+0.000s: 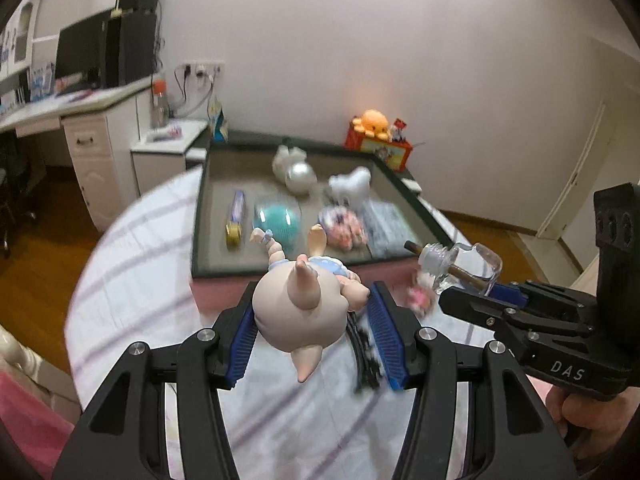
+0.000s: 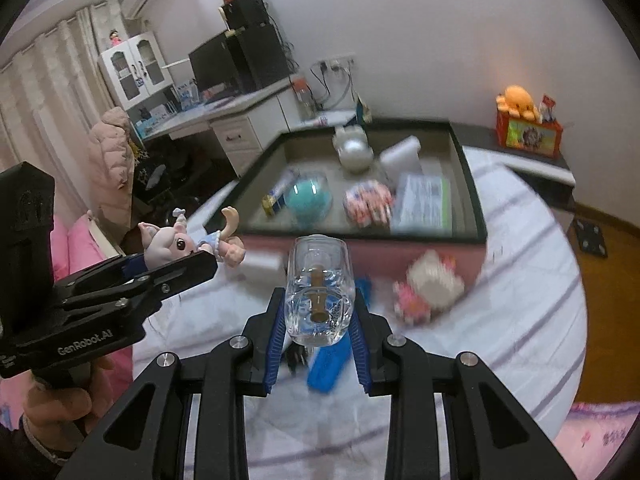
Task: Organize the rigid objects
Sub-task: 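Lift the doll and bottle over the pink box and open both grippers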
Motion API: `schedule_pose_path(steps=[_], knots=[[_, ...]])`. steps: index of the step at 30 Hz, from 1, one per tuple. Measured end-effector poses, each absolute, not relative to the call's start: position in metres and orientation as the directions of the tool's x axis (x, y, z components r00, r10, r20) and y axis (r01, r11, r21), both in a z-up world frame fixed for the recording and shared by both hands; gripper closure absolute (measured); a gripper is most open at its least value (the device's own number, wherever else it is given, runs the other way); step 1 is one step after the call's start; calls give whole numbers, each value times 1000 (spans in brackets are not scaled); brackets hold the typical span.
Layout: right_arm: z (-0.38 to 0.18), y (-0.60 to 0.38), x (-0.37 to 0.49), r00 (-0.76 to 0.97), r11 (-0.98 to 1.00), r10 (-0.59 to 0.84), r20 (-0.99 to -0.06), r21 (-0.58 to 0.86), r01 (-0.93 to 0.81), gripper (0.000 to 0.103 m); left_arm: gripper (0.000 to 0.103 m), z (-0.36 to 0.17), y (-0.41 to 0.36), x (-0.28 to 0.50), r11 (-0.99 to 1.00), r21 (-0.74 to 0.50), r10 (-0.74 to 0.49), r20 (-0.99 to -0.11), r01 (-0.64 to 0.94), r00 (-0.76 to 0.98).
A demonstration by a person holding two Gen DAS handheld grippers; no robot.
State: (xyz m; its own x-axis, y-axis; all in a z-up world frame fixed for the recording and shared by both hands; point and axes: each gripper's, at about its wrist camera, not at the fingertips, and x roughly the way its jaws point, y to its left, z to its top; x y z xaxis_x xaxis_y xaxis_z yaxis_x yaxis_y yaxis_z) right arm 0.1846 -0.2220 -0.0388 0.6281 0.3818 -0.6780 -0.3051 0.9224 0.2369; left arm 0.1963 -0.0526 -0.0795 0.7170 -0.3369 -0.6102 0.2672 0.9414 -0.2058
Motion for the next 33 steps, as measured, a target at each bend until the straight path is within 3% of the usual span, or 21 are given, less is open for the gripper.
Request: schedule_pose_path(steps=[9, 24, 25, 26, 27, 30, 33], knots=[[-3, -216, 250, 672, 934, 354, -651, 203, -295, 73, 48, -44, -50, 255, 963, -140, -269, -582, 231, 767], [-60, -219, 340, 599, 965, 262, -757, 189, -183, 72, 47, -91, -73, 346, 976, -109, -208, -715, 187, 668], [-60, -220, 340, 605, 968, 251, -756, 181, -175, 60, 46, -91, -74, 344, 978, -100, -198, -713, 181, 673], [-59, -221, 339, 617, 972, 233, -752, 170, -159, 30, 41, -89, -73, 342, 984, -74, -166, -707, 162, 688], [-56, -224, 335, 645, 979, 202, -737, 149, -138, 18, 31, -86, -72, 339, 986, -64, -153, -698, 151, 699], [-50, -232, 330, 659, 979, 200, -725, 164, -117, 2, 12, -77, -64, 330, 990, -63, -134, -668, 124, 732], [-43, -237, 323, 674, 981, 191, -714, 167, -101, 0, 6, -69, -58, 323, 989, -71, -142, -649, 127, 747]])
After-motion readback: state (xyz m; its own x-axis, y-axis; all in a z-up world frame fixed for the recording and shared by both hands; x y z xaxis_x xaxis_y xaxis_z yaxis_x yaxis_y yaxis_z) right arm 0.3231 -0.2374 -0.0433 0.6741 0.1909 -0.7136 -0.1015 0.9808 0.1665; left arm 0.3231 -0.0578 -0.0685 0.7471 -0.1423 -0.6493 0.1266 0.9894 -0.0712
